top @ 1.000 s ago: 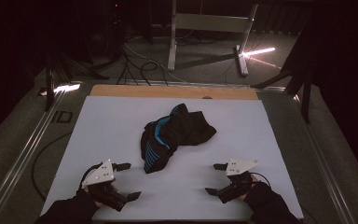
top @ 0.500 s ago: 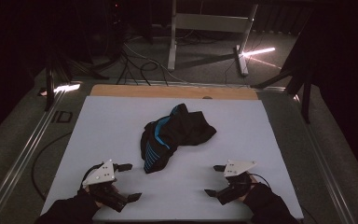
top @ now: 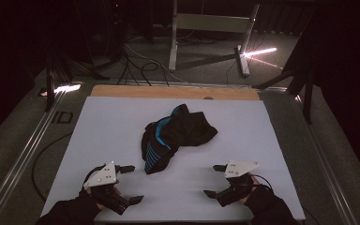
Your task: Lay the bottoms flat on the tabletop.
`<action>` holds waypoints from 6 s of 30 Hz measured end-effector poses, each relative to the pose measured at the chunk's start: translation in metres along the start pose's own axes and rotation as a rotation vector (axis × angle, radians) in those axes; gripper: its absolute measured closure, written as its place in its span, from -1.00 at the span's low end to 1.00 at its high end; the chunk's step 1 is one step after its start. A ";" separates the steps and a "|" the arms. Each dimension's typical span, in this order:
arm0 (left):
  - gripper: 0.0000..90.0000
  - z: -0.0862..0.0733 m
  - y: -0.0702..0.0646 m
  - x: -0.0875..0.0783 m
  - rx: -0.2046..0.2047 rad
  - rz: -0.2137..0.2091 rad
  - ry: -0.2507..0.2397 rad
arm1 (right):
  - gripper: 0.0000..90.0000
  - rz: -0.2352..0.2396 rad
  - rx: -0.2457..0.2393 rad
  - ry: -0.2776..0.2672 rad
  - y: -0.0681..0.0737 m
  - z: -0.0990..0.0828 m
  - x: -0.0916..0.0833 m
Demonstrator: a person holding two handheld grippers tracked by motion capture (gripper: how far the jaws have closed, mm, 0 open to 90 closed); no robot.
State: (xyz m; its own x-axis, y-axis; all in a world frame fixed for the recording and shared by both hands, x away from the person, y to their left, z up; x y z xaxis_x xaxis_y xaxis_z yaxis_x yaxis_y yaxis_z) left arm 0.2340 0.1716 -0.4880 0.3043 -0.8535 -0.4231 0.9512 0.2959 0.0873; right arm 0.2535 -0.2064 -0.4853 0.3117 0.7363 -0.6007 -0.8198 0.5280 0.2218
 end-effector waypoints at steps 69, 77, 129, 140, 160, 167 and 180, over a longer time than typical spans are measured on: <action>-1.00 0.000 0.004 0.002 -0.031 0.044 -0.003 | -0.35 -0.150 0.081 -0.031 -0.029 0.133 0.141; -1.00 0.000 0.004 0.003 -0.032 0.044 -0.004 | 0.28 -0.222 0.066 0.036 -0.032 0.125 0.155; -0.92 0.005 0.094 0.037 -0.139 0.222 0.178 | 0.98 -0.361 0.236 -0.037 -0.027 -0.020 -0.058; -0.91 0.005 0.107 0.053 -0.101 0.217 0.159 | 0.49 -0.342 0.312 -0.045 -0.039 -0.041 -0.069; -0.74 0.009 0.182 0.102 -0.125 0.157 0.263 | -0.70 -0.309 0.237 -0.100 -0.087 0.031 0.001; -0.70 0.000 0.192 0.124 -0.174 0.144 0.309 | -0.61 -0.342 0.255 -0.035 -0.112 0.032 0.030; 0.24 -0.004 0.194 0.127 -0.187 0.081 0.305 | 0.27 -0.395 0.269 0.026 -0.125 0.025 0.046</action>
State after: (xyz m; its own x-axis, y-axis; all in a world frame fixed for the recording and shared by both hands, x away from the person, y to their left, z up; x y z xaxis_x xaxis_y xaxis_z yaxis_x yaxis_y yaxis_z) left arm 0.4569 0.1219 -0.5287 0.3221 -0.6650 -0.6738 0.8904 0.4546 -0.0230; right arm 0.3826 -0.2281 -0.5213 0.5596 0.4481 -0.6972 -0.4862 0.8588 0.1617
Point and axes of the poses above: each handheld gripper's, and its own axes: x roughly forward along the jaws, z roughly out of its top, y roughly to its left, the point moved 2 cm from there along x, roughly forward along the jaws, and after that the axes turned 13 degrees about x, right-handed, at the moved point
